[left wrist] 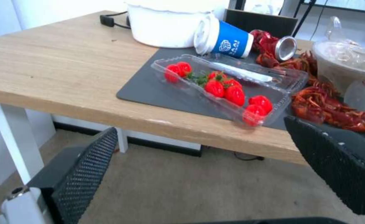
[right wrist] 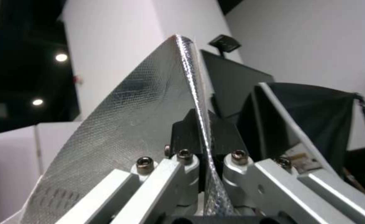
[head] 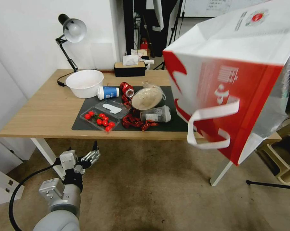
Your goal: Pick up the food delivery bag from the floor and place it on the table.
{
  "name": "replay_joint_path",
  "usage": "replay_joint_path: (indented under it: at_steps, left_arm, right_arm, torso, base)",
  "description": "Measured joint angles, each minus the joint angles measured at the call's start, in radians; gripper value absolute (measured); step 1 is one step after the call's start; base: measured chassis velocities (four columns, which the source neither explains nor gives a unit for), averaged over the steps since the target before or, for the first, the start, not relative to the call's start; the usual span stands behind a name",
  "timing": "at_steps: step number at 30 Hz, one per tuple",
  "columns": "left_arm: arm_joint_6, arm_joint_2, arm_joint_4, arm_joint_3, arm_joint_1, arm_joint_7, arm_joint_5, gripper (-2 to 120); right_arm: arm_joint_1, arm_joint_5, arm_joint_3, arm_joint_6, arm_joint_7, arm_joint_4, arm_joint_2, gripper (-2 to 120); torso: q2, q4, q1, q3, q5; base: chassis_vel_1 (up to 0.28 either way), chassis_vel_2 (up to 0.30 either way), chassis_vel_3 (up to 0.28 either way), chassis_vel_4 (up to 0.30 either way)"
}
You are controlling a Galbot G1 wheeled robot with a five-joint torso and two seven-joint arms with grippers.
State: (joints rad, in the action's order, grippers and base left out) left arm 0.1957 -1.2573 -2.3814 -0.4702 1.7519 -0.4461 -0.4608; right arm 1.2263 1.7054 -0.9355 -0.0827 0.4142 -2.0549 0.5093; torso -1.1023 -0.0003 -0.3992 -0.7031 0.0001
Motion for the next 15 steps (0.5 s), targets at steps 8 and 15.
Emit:
replay_joint_path:
  at_steps: [8, 15]
  left_arm:
    - [0.000, 0.000, 0.002, 0.000, 0.000, 0.000, 0.003, 100]
    - [-0.001, -0.002, 0.004, 0.003, -0.001, 0.001, 0.006, 100]
  right_arm:
    - [-0.065, 0.060, 0.026, 0.003, -0.067, 0.074, -0.045, 0]
    - [-0.135, 0.133, 0.085, 0.034, -0.219, 0.143, -0.085, 0]
  torso:
    - [0.000, -0.0002, 0.000, 0.000, 0.0001]
    - [0.000, -0.0001, 0.000, 0.000, -0.0001]
  base:
    - [0.000, 0.000, 0.000, 0.000]
    - [0.000, 0.000, 0.000, 0.000]
